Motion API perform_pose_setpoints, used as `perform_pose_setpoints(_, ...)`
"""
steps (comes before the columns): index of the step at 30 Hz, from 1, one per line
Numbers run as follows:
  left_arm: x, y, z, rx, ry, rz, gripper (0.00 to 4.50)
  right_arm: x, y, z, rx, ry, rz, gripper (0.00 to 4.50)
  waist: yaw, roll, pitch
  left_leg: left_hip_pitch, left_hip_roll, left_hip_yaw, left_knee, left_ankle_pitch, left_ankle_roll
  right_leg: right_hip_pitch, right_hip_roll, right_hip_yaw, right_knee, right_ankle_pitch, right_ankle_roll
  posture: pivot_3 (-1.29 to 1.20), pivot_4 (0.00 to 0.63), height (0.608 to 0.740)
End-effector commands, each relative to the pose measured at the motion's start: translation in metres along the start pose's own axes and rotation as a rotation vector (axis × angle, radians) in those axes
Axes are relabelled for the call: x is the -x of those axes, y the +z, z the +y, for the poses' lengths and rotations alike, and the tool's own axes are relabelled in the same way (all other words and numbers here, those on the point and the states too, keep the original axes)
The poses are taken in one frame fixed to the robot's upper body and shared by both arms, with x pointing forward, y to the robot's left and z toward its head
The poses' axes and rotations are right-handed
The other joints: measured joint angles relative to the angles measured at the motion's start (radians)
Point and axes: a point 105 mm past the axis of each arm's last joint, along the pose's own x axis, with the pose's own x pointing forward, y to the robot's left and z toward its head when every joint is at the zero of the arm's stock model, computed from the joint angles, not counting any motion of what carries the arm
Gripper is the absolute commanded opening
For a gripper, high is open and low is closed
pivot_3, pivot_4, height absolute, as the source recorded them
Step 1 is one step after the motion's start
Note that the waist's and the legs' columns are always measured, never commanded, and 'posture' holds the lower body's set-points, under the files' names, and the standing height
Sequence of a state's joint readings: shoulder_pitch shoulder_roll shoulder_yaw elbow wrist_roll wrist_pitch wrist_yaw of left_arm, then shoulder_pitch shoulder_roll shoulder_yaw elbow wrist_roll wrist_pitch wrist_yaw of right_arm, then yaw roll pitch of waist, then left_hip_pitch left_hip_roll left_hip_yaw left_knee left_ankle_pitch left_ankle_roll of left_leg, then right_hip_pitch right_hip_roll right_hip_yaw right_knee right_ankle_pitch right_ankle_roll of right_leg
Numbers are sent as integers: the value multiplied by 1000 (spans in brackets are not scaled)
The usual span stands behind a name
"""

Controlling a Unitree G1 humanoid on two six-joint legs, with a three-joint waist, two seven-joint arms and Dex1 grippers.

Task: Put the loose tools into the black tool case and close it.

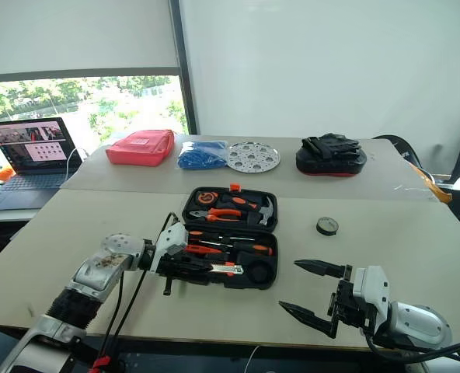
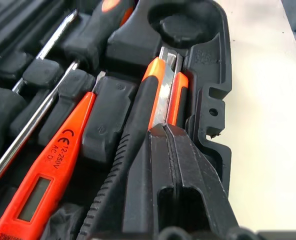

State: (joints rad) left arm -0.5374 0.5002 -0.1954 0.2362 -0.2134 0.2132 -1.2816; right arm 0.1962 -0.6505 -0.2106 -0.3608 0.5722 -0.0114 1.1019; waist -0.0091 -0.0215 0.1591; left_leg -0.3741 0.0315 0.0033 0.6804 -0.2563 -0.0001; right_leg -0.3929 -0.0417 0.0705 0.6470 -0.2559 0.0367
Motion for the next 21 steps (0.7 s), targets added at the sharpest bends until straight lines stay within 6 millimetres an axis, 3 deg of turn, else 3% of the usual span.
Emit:
perform_pose_setpoints(1, 9, 27, 8, -135, 37, -105, 21, -1, 9, -1, 28, -4, -27, 4500, -2, -1, 1, -2, 0, 0, 0, 0, 0, -2, 0, 0, -1, 0, 0, 0, 150, 740)
perform_pose_setpoints(6, 6, 19, 7, -157, 27, -66, 21, -2, 9, 0, 25, -1, -31, 4500, -4, -1, 1, -13, -1, 0, 0, 0, 1, -12, -1, 0, -1, 4, -6, 0, 150, 740)
perform_pose_setpoints(14, 4, 7, -2, -150, -19, -25, 21, -4, 9, 1, 22, 2, -29, 4500, -4, -2, 1, -13, -1, 0, 0, -1, 1, -12, -1, 0, -1, 4, -6, 0, 150, 740)
perform_pose_setpoints(21, 0, -24, 3, -158, 17, 133, 21, -4, 9, 0, 26, 8, -30, 4500, -4, -2, 1, -12, -1, 0, 0, -1, 1, -11, -1, 0, -1, 3, -6, 0, 150, 740)
